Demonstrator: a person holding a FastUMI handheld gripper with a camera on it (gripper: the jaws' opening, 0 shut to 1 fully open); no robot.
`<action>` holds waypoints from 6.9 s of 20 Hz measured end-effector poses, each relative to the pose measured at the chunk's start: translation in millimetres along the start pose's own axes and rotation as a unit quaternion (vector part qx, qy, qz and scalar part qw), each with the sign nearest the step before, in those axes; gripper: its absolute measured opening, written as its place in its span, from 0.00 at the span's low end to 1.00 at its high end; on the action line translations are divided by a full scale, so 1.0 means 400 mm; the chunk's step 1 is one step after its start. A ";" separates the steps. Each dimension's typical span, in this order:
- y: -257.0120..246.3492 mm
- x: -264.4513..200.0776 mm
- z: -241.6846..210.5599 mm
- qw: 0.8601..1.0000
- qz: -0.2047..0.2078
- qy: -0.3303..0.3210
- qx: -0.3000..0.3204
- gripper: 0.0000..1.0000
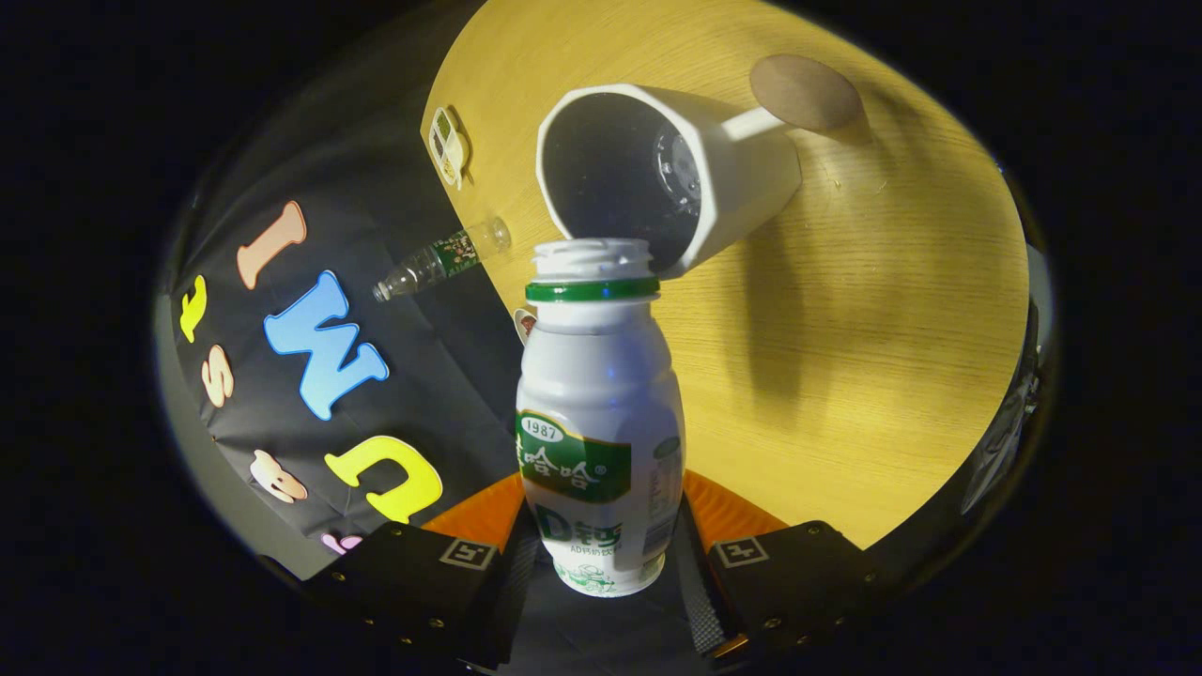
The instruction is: Take the bottle from table, then pour the juice into the cup, finally place the bottle on the coaster
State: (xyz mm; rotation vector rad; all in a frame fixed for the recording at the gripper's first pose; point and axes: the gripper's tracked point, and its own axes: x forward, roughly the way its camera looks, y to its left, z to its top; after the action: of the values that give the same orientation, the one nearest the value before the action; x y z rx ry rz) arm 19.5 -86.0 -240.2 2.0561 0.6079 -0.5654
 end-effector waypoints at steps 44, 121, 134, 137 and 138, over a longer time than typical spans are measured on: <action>0.012 0.075 0.010 0.771 -0.021 -0.191 -0.607 0.69; 0.296 0.279 -0.013 0.511 0.023 -0.267 -0.817 0.98; 0.355 -0.145 -0.190 0.491 0.090 -0.272 -0.823 0.98; 0.346 -0.214 -0.215 0.501 0.107 -0.268 -0.816 0.98; 0.341 -0.231 -0.219 0.500 0.107 -0.266 -0.817 0.98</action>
State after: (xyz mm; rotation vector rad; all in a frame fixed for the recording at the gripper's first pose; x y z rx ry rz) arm 45.0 -95.9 -55.8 0.0331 0.2033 -0.1745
